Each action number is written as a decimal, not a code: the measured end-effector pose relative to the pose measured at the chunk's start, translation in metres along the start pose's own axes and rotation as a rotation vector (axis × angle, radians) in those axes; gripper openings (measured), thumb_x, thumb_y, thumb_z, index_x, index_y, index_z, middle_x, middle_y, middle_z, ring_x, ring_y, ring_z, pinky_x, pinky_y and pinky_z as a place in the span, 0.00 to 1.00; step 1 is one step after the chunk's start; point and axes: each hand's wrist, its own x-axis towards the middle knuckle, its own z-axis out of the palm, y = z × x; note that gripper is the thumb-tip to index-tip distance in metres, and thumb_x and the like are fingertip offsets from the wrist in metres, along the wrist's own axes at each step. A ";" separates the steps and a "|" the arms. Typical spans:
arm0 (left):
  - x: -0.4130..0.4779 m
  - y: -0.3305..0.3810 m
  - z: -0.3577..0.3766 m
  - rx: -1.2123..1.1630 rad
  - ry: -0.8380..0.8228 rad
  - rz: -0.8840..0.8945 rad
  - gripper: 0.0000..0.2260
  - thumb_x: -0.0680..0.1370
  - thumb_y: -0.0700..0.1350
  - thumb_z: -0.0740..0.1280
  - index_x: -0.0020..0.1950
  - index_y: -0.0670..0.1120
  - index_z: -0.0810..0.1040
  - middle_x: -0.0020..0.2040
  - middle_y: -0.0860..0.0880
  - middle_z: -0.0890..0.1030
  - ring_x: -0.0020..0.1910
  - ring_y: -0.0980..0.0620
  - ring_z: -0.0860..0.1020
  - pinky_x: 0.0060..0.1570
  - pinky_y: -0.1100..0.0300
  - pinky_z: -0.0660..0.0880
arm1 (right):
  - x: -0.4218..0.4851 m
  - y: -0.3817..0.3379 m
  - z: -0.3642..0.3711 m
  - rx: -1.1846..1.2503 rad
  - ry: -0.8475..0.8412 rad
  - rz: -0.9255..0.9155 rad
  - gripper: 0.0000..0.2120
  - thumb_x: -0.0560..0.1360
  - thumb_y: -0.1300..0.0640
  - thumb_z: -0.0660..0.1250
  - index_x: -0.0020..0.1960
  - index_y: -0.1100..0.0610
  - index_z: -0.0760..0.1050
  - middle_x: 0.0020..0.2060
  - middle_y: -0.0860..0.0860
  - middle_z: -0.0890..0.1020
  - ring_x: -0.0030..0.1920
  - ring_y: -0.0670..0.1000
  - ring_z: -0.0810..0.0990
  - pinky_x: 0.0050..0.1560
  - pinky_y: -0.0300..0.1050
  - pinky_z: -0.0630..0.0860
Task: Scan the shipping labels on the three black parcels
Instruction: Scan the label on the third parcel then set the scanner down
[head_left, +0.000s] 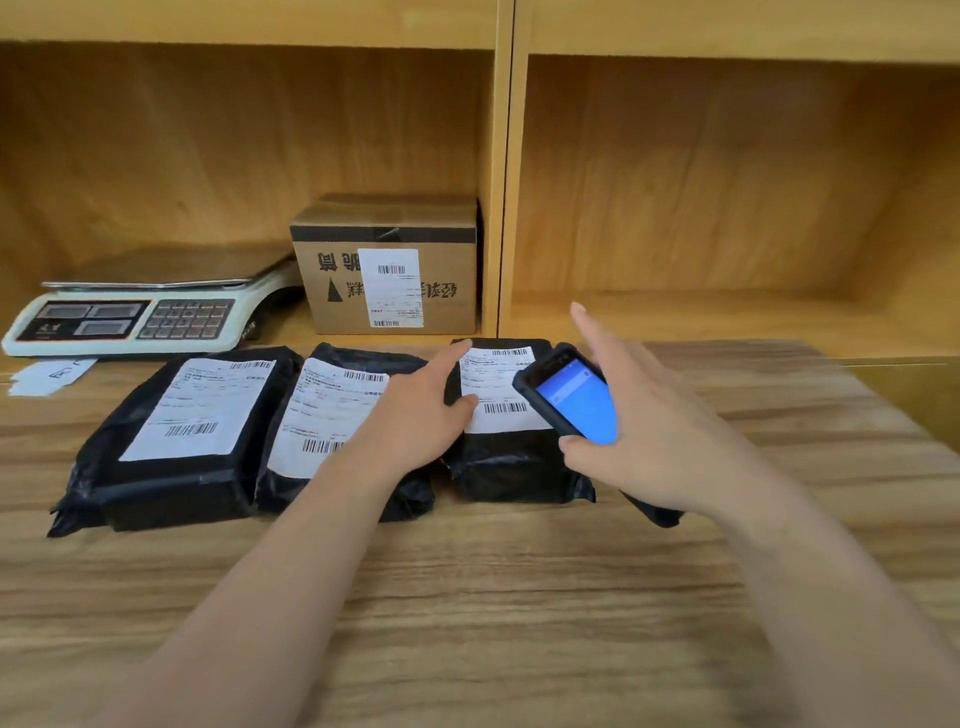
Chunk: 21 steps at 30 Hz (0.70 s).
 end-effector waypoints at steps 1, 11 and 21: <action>0.002 0.001 0.002 0.031 -0.005 0.001 0.27 0.82 0.52 0.65 0.80 0.61 0.60 0.69 0.47 0.79 0.63 0.46 0.78 0.54 0.59 0.69 | 0.000 0.001 0.000 -0.005 0.001 0.004 0.52 0.69 0.46 0.71 0.77 0.31 0.37 0.72 0.42 0.64 0.68 0.49 0.67 0.55 0.47 0.68; 0.012 -0.002 0.006 0.035 0.010 -0.054 0.14 0.81 0.43 0.69 0.67 0.50 0.82 0.68 0.48 0.81 0.65 0.46 0.78 0.56 0.61 0.68 | -0.003 0.003 -0.009 -0.024 -0.018 0.025 0.52 0.69 0.46 0.71 0.77 0.31 0.36 0.67 0.44 0.66 0.56 0.48 0.69 0.50 0.47 0.70; -0.010 0.008 0.008 -0.201 0.215 0.010 0.18 0.81 0.39 0.68 0.69 0.51 0.80 0.64 0.50 0.83 0.56 0.56 0.78 0.54 0.70 0.71 | -0.022 0.001 -0.016 -0.011 0.024 0.045 0.51 0.69 0.46 0.69 0.78 0.33 0.38 0.70 0.44 0.65 0.67 0.50 0.67 0.54 0.47 0.67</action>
